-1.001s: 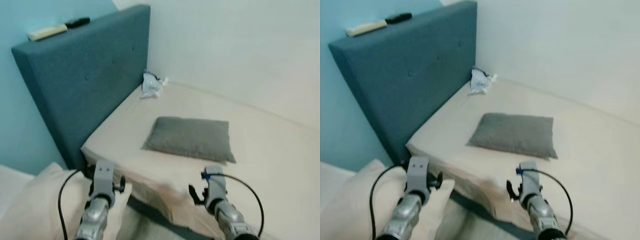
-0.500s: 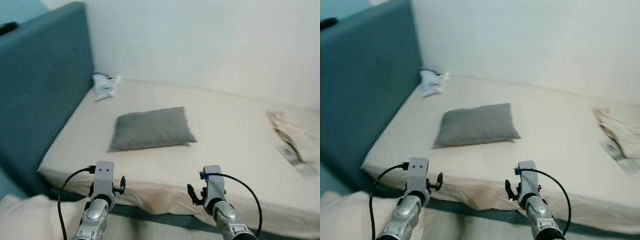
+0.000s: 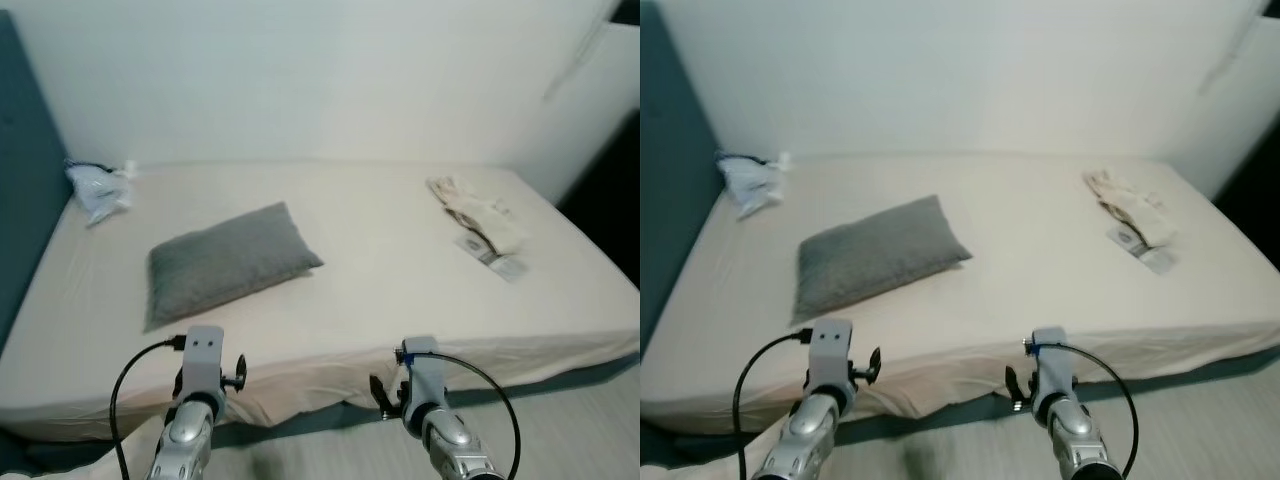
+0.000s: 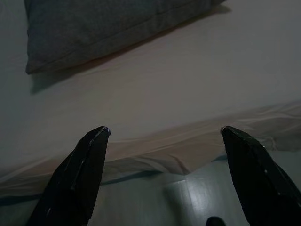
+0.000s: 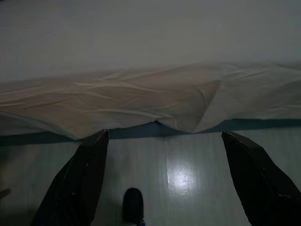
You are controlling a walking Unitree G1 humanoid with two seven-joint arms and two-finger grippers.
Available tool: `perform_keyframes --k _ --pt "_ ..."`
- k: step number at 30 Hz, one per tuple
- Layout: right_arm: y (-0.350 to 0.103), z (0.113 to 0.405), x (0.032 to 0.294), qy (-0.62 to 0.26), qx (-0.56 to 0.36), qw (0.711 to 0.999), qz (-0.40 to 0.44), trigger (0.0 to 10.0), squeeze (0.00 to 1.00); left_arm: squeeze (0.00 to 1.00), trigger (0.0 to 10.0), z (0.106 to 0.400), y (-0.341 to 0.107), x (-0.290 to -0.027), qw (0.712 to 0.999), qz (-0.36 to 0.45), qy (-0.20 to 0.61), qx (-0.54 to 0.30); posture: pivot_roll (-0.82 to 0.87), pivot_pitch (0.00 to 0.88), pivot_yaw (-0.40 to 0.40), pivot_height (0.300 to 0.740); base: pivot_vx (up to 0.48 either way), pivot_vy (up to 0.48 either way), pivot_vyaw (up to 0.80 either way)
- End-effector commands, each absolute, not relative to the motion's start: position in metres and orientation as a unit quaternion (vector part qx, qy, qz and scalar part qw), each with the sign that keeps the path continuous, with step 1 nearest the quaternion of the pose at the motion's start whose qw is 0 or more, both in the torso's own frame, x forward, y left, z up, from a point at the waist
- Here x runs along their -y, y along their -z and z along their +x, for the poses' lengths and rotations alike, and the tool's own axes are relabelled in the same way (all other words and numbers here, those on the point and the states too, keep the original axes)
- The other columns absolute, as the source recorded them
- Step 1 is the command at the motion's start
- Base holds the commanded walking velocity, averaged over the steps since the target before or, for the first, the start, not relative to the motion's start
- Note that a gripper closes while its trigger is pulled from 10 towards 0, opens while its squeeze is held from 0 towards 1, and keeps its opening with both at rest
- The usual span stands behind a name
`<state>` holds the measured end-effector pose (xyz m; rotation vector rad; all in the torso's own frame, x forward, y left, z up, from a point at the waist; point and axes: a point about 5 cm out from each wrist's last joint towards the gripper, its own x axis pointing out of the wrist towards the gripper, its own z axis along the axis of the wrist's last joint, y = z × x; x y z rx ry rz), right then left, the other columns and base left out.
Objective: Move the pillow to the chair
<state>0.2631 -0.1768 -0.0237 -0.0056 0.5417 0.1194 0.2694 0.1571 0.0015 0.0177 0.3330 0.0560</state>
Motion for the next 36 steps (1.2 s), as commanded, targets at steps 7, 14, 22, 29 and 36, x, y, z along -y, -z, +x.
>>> perform_keyframes --k 7,14,22,29,36 --pt "0.019 0.268 0.174 -0.060 -0.248 0.967 0.003 10.0 0.00 0.00 10.0 0.265 0.001 -0.170 0.983 -0.002 -0.060 -0.173 0.00 0.079 -0.057 0.740 0.000 0.000 0.00" --pt "0.017 0.270 0.172 -0.062 -0.243 0.968 0.005 10.0 0.00 0.00 10.0 0.264 0.000 -0.175 0.982 -0.009 -0.078 -0.170 0.01 0.078 -0.054 0.740 0.000 -0.089 0.00" --pt "0.018 0.269 0.171 -0.063 -0.242 0.968 0.006 10.0 0.00 0.00 10.0 0.263 0.001 -0.179 0.980 -0.026 -0.098 -0.169 0.01 0.078 -0.055 0.740 0.000 -0.300 0.00" --pt "0.018 0.269 0.172 -0.065 -0.242 0.968 0.003 10.0 0.00 0.00 10.0 0.263 0.000 -0.179 0.981 -0.020 -0.097 -0.169 0.01 0.081 -0.059 0.740 0.000 0.000 0.00" --pt "0.018 0.269 0.173 -0.069 -0.243 0.968 0.002 10.0 0.00 0.00 10.0 0.263 0.000 -0.177 0.980 -0.025 -0.094 -0.171 0.01 0.080 -0.059 0.740 0.000 0.000 0.00"
